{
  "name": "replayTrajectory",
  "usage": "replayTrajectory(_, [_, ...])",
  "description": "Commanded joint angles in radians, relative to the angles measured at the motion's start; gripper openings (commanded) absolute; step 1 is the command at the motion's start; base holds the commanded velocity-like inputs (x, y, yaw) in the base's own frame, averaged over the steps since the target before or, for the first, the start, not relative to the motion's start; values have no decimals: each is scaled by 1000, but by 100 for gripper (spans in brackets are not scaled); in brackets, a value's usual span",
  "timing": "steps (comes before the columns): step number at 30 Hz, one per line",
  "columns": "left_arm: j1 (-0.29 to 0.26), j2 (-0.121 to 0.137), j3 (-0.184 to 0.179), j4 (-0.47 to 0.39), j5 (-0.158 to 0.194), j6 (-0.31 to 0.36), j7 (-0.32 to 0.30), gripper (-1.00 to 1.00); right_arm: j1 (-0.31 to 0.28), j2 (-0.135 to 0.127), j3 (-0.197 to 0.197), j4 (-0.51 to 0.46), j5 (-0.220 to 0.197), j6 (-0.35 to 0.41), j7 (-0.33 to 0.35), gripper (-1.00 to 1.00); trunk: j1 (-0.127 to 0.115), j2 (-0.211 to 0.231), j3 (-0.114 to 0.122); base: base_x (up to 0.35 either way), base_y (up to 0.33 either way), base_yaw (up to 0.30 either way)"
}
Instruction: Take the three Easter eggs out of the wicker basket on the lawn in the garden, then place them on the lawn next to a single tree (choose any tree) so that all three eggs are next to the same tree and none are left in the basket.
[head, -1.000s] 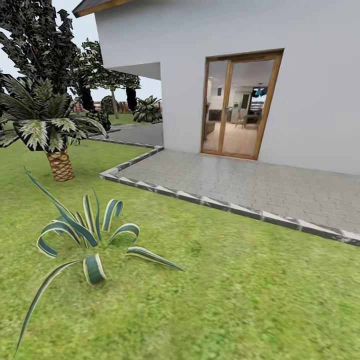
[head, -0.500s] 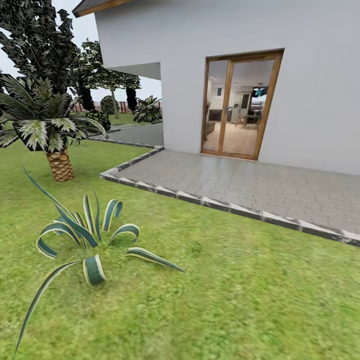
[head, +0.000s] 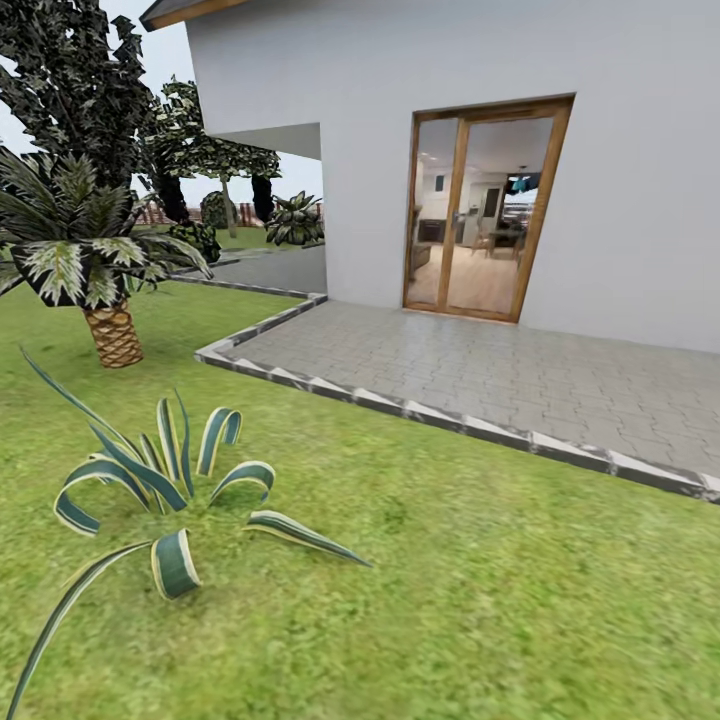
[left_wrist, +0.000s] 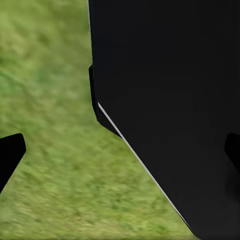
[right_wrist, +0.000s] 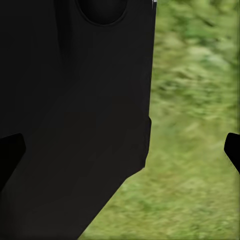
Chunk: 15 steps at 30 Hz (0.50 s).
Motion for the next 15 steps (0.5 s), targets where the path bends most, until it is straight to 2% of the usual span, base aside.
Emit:
replayTrajectory(1, [1, 0, 0, -2, 0, 0, 0, 100, -1, 0, 0, 2, 0, 0, 0, 100, 0, 0, -1, 48, 0, 0])
replayTrajectory(7, [1, 0, -1, -2, -1, -2, 0, 100, -1, 0, 0, 2, 1, 0, 0, 100, 0, 0, -1, 18, 50, 0])
replayTrajectory(15, [1, 0, -1, -2, 1, 0, 0, 100, -1, 0, 0, 2, 1, 0, 0, 100, 0, 0, -1, 81, 293, 0])
